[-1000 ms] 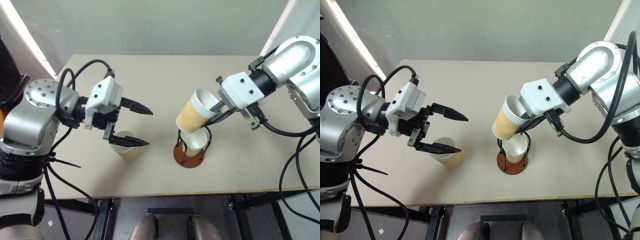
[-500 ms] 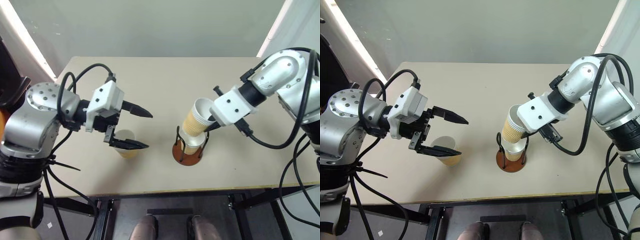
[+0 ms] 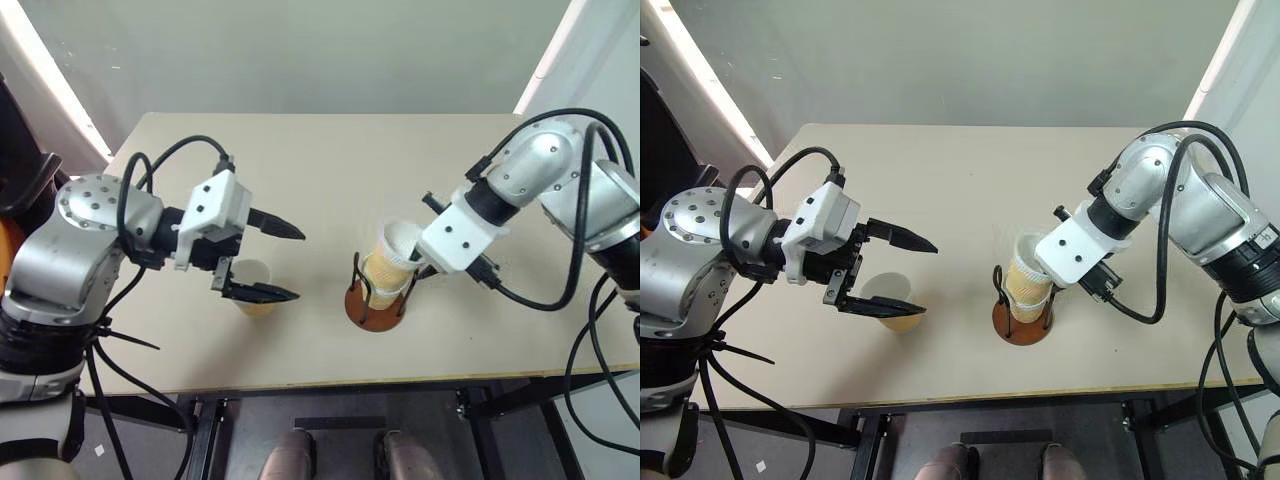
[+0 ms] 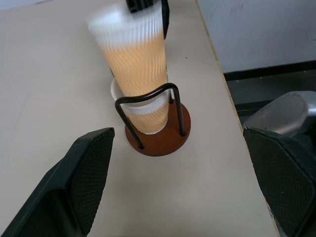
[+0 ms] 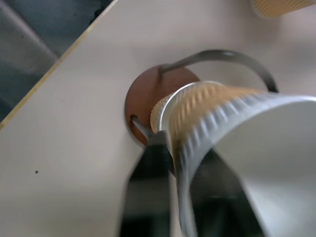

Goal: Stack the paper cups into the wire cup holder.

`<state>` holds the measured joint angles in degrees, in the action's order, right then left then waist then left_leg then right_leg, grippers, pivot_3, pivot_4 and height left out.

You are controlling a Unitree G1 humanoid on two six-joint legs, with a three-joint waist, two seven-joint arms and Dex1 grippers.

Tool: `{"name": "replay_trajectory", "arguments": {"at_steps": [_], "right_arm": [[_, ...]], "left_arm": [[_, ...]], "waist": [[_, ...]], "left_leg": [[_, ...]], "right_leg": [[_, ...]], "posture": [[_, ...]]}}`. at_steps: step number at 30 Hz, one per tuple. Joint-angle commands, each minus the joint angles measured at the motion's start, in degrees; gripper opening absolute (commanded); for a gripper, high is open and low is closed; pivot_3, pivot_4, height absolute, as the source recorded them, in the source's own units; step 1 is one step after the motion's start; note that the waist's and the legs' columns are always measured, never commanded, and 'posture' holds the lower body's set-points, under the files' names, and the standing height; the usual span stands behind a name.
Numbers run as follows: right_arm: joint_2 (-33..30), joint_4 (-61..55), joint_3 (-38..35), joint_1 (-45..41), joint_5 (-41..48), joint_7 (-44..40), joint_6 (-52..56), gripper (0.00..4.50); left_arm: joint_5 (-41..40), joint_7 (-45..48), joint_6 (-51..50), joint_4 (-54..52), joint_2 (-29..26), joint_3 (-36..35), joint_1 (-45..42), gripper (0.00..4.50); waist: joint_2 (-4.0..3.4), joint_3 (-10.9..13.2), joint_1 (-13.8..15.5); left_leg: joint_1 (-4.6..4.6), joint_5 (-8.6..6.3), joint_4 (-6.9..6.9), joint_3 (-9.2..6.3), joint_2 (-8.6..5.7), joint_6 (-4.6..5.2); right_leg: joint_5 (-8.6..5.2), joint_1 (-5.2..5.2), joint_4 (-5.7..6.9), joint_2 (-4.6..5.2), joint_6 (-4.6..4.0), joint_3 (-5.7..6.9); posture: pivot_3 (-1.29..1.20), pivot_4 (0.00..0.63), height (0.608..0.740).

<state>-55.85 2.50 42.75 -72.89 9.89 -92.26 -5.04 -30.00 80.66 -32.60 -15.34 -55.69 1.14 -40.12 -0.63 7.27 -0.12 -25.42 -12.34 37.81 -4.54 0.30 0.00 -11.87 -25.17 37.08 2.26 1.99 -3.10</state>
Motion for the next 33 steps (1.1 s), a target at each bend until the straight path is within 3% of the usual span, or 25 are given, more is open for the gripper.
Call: {"name": "replay_trajectory", "arguments": {"at_steps": [1,6,9,14,17,23,33], "right_arm": [[0.4,1.4,-0.5,-2.6,-1.3,-0.2,-1.8,1.89],[0.9,2.3,-2.9,-3.5,0.9,-0.2,0.0,3.63],[3.6,3.1,-9.7,-2.2,6.7,0.9,7.7,4.46],[9.8,-2.8,-23.2,4.4,21.6,8.8,28.3,4.46],[12.4,-9.8,-26.8,10.9,25.8,15.4,37.6,4.46],[16.2,-13.5,-28.8,16.0,24.9,22.8,43.0,4.46],[14.5,-19.2,-31.8,20.7,24.9,25.4,45.6,4.46]], "left_arm": [[-0.5,-0.8,-0.1,-1.8,-1.1,-1.3,0.4,4.50],[0.1,-0.5,0.7,-0.9,-1.8,-1.1,-0.2,4.50],[3.0,1.0,3.3,2.9,-3.0,0.3,-2.7,4.50],[10.3,5.5,9.8,14.2,-4.7,5.0,-10.0,4.50],[16.1,9.4,14.4,21.1,-5.1,9.8,-13.8,4.50],[23.1,11.6,20.9,29.8,-2.3,15.1,-16.9,4.50],[28.3,11.8,26.3,34.5,-0.2,19.2,-16.8,4.50]], "waist": [[0.00,0.0,0.0],[0.00,0.0,0.0],[0.00,0.0,0.0],[0.05,0.0,0.1],[0.11,-0.1,0.2],[0.10,-0.1,0.0],[0.13,-0.1,0.1]], "left_leg": [[0.00,0.00,0.00,0.00,0.00,0.00],[0.00,0.00,-0.05,0.00,0.00,0.00],[0.00,0.00,-0.10,0.01,0.00,-0.01],[0.00,0.12,-0.24,0.00,-0.02,-0.19],[0.00,0.14,-0.27,-0.02,-0.04,-0.20],[-0.11,0.14,-0.25,-0.04,-0.06,-0.21],[-0.47,0.15,-0.14,-0.09,-0.06,-0.19]], "right_leg": [[0.00,0.00,0.00,0.00,0.00,0.00],[0.00,-0.01,-0.03,0.00,0.00,0.01],[0.00,-0.05,-0.04,0.00,0.00,0.00],[-0.01,-0.12,-0.03,-0.01,-0.01,-0.04],[-0.03,-0.12,-0.08,0.00,-0.05,-0.06],[0.02,-0.27,-0.09,0.01,0.05,-0.09],[0.37,-0.52,-0.14,0.00,0.64,-0.03]], "posture": [[0.00,0.150,0.740],[0.00,0.150,0.740],[0.00,0.150,0.740],[0.00,0.150,0.740],[0.00,0.150,0.740],[0.00,0.150,0.740],[0.00,0.150,0.740]]}}
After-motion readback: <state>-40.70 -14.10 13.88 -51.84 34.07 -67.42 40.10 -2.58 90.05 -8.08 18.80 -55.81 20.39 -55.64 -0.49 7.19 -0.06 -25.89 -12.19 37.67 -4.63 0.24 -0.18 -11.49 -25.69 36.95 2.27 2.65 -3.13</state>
